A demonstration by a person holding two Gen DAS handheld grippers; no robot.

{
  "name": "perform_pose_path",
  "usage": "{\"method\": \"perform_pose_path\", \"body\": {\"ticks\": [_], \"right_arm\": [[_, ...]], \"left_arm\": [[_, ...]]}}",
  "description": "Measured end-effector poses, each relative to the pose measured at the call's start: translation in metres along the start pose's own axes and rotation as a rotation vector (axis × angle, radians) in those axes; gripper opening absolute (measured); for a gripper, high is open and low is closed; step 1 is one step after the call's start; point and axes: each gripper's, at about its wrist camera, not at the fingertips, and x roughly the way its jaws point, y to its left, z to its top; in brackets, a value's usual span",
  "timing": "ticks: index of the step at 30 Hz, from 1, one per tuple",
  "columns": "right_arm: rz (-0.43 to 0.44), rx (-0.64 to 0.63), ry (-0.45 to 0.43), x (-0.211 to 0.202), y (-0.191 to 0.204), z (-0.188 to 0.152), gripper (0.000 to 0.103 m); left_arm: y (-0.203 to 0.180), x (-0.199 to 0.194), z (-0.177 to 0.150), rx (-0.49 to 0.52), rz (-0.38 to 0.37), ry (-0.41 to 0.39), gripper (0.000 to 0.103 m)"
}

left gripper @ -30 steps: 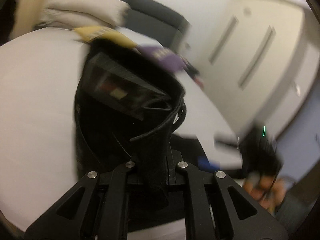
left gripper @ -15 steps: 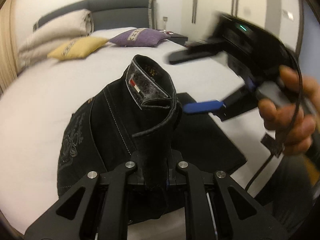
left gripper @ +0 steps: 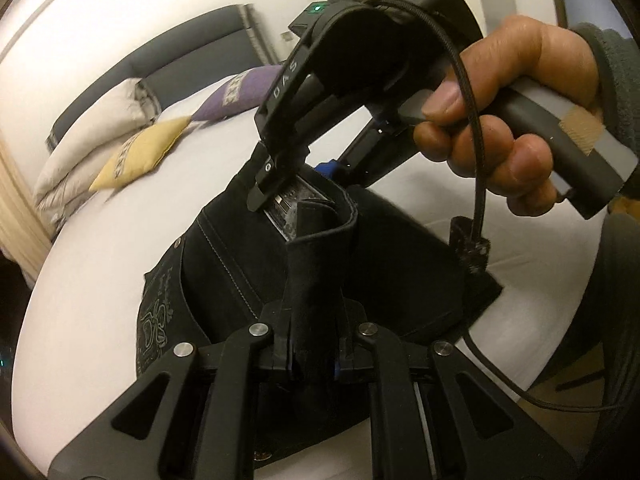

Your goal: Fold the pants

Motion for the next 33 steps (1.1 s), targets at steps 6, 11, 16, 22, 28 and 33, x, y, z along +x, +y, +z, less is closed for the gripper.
{"method": "perform_pose_path", "body": {"ticks": [6, 11, 16, 22, 28, 33], "right_arm": [[-0.041, 0.009, -0.025, -0.020, -0.023, -0.001, 0.018], [-0.060, 0.020, -0.027, -0.017, -0.038, 0.001, 0.017], [-0.053, 0.103, -0.026, -0.010, -0.063, 0.003, 0.028], [-0.049, 0.130, -0.117, -0.044, -0.063, -0.008, 0.055], [0.018, 0.129, -0.245, -0.089, -0.040, -0.021, 0.059], [0.186, 0.027, -0.187, -0.071, 0.009, -0.050, 0.059]], "left_arm": [[-0.040, 0.014, 0.015, 0.068, -0.033, 0.010, 0.011], [-0.058, 0.033, 0.014, 0.082, -0.047, 0.037, 0.012], [-0.077, 0.049, 0.004, 0.117, -0.077, 0.090, 0.024], [-0.060, 0.005, -0.003, 0.046, -0.149, 0.054, 0.068], [-0.001, -0.049, -0.012, -0.090, -0.205, -0.017, 0.069], [0.091, -0.036, -0.015, -0.332, -0.174, -0.024, 0.069]]}}
